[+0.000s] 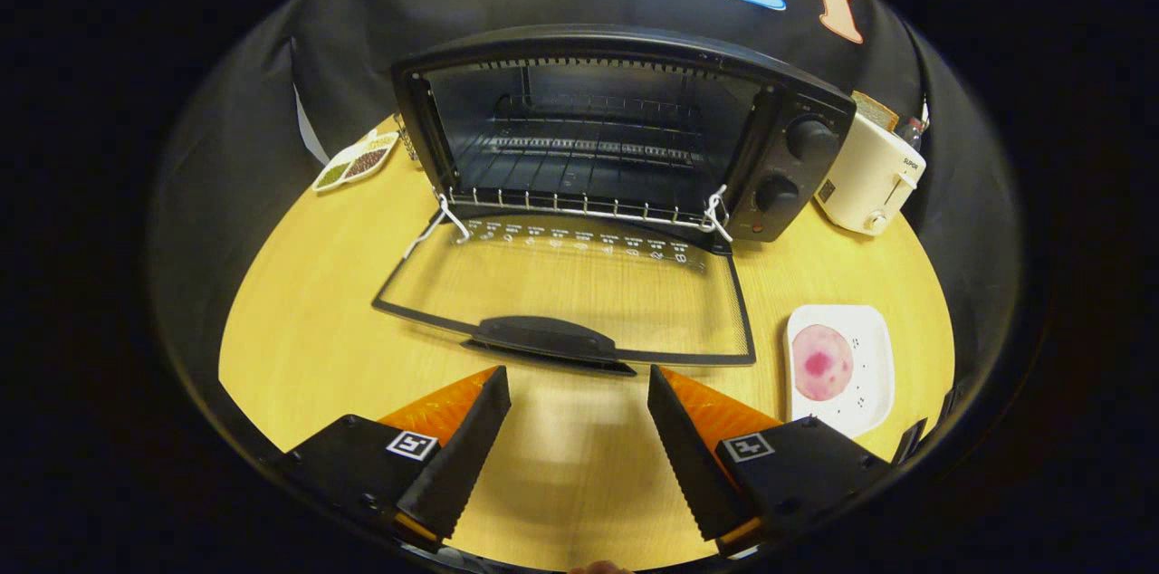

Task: Open the toaster oven, put the food inside, and close the toaster oven door.

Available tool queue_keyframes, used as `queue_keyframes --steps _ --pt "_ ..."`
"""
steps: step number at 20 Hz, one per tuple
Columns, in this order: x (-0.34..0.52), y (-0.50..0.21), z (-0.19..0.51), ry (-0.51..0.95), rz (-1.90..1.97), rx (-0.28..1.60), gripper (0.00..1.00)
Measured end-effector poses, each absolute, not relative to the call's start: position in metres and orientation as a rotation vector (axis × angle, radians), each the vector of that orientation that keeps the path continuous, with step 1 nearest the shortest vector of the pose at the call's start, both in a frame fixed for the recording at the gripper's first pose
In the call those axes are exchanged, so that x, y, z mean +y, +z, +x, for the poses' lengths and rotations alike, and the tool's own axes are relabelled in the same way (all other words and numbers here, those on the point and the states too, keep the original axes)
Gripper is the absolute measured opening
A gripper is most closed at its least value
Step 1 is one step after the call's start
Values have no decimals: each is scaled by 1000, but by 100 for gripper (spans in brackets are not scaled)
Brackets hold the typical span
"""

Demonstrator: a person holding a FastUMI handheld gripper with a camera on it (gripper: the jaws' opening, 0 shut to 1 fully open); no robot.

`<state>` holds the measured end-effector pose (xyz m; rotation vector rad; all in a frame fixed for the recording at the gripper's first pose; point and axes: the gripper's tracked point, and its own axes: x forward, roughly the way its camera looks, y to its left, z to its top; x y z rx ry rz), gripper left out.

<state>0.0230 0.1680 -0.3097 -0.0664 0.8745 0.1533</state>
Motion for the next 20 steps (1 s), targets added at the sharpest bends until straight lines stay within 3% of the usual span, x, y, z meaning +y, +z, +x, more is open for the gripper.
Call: queue_keyframes --steps 7,20 --pt "123 -293 10 139 -77 861 98" --pt "-42 -252 26 86 -91 807 98"
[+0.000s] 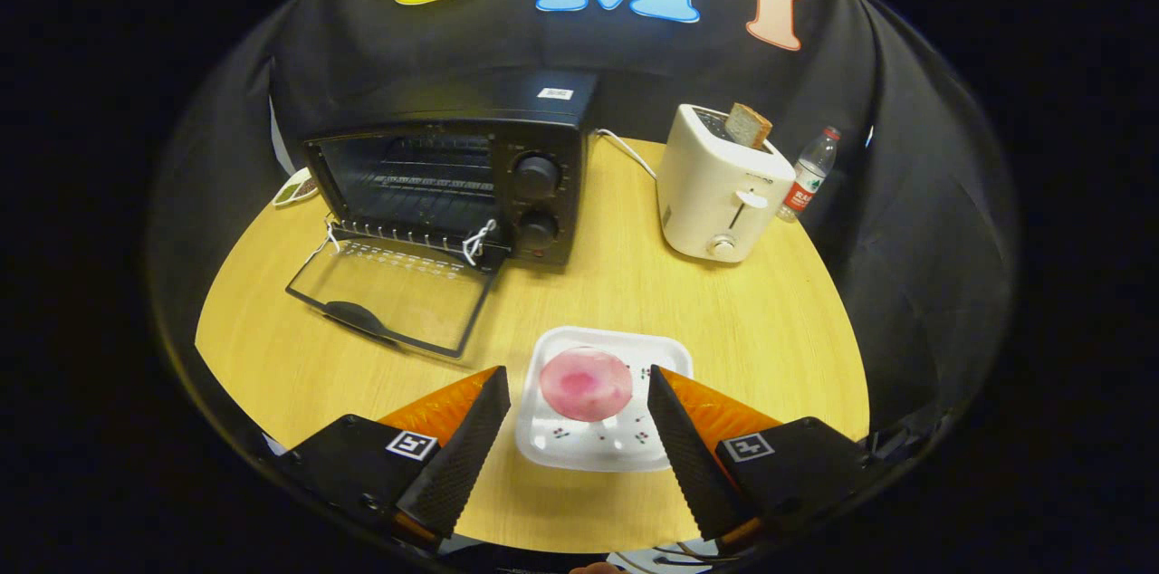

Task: Open the toaster oven, put the food inside, and close the toaster oven door.

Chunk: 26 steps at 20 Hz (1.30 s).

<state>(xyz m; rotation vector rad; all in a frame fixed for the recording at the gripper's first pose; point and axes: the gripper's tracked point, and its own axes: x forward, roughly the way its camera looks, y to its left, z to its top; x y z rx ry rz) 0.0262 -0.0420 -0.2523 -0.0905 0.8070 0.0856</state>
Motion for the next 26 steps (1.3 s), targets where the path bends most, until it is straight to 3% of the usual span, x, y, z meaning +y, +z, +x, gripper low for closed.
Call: queue_keyframes --steps 10,17,26 --pt "-139 -288 50 142 -91 915 99" --pt "-147 -320 61 217 0 1021 98" --pt "-145 -352 52 194 42 1186 99"
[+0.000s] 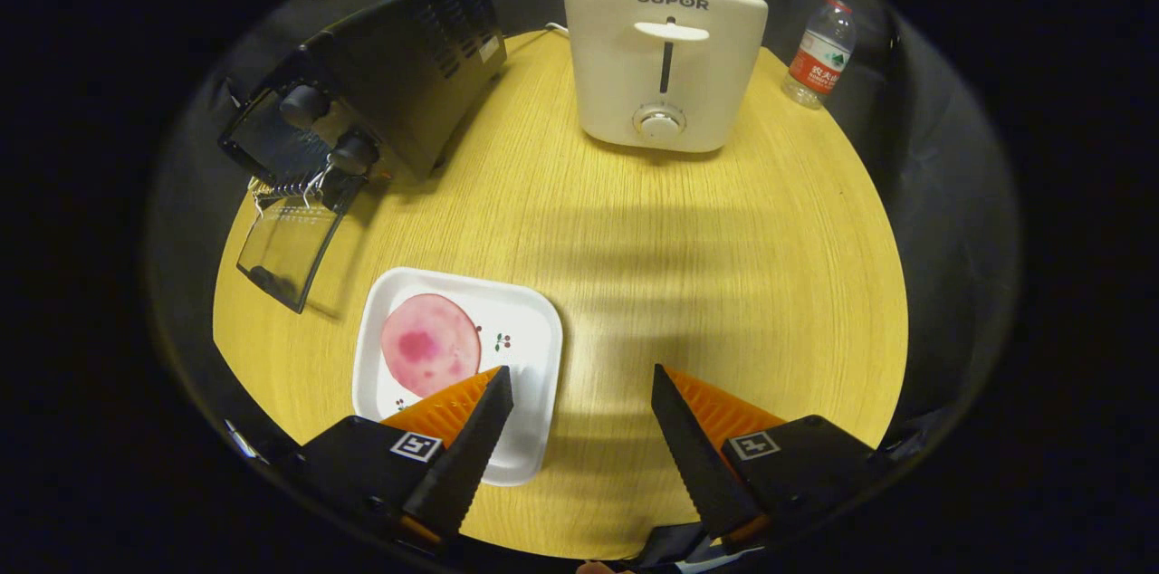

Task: Open the toaster oven, put the food inside, and close the toaster oven door.

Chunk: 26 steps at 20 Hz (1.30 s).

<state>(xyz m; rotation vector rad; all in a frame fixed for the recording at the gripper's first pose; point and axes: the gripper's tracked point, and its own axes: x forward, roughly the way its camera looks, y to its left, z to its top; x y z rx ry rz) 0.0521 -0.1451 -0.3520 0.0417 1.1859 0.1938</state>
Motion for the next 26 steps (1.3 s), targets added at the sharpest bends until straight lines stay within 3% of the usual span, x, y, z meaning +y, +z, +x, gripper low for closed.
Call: queue_keyframes --steps 3,9,14,17,19,22,26 --pt "-140 -360 46 176 39 1245 99" --pt "-130 -363 47 167 0 1268 81" --pt "-122 -364 46 178 17 1321 39" --pt "-127 -363 47 169 42 1343 34" --pt "-129 -364 47 146 107 1375 14" --pt "-129 -366 47 191 138 1390 5" --pt "-126 -365 45 281 188 1348 2"
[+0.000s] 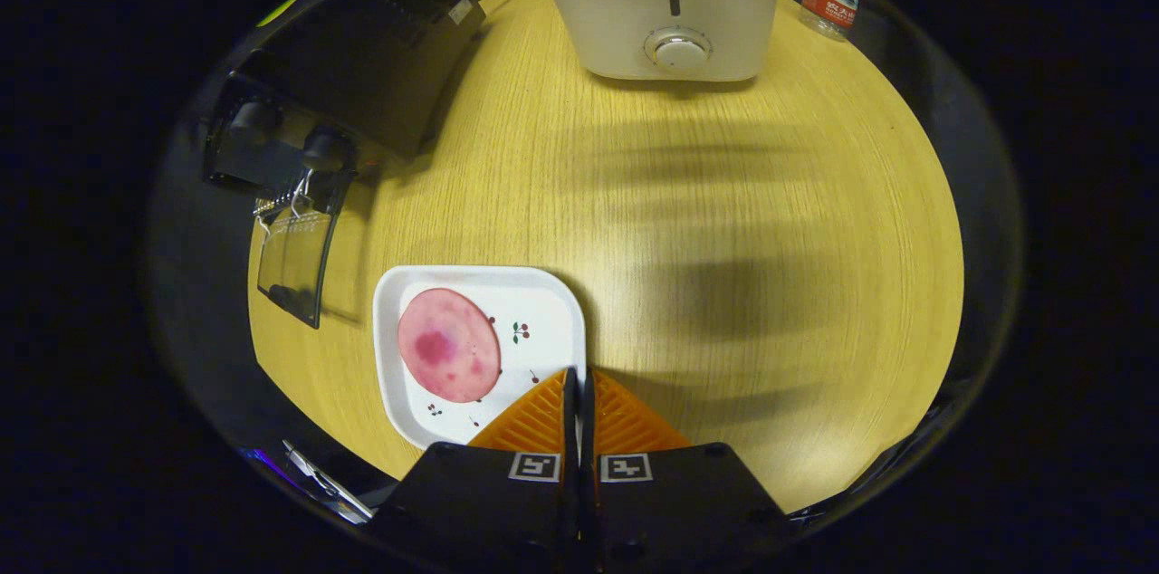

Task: Open the toaster oven, put the food inside, and close the toaster oven door.

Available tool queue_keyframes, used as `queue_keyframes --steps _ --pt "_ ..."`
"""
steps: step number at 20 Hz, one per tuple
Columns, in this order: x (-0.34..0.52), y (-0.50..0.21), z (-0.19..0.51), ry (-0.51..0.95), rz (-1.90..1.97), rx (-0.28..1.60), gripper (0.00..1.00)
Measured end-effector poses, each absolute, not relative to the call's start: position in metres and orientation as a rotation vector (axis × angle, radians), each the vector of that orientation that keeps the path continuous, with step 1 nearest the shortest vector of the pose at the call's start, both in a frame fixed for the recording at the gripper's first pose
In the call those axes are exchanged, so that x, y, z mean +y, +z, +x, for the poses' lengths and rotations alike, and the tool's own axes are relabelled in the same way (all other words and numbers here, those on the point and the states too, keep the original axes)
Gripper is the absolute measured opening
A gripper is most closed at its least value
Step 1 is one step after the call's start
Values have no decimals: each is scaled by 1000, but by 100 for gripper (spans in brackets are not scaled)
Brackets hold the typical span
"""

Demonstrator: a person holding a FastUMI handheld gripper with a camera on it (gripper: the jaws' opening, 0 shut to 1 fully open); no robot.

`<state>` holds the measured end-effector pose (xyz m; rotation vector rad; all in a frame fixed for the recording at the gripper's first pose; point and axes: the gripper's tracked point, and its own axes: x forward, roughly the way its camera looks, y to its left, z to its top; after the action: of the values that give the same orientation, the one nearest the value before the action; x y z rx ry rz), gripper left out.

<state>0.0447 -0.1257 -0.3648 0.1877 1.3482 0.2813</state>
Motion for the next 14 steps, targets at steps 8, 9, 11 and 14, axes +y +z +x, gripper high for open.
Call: queue_keyframes --steps 8,9,11,14 --pt "-123 -367 41 271 401 1358 2" --pt "-122 -368 37 264 420 1356 2" --pt "-119 -366 30 255 470 1350 2" --pt "-121 -354 18 215 543 1323 2"
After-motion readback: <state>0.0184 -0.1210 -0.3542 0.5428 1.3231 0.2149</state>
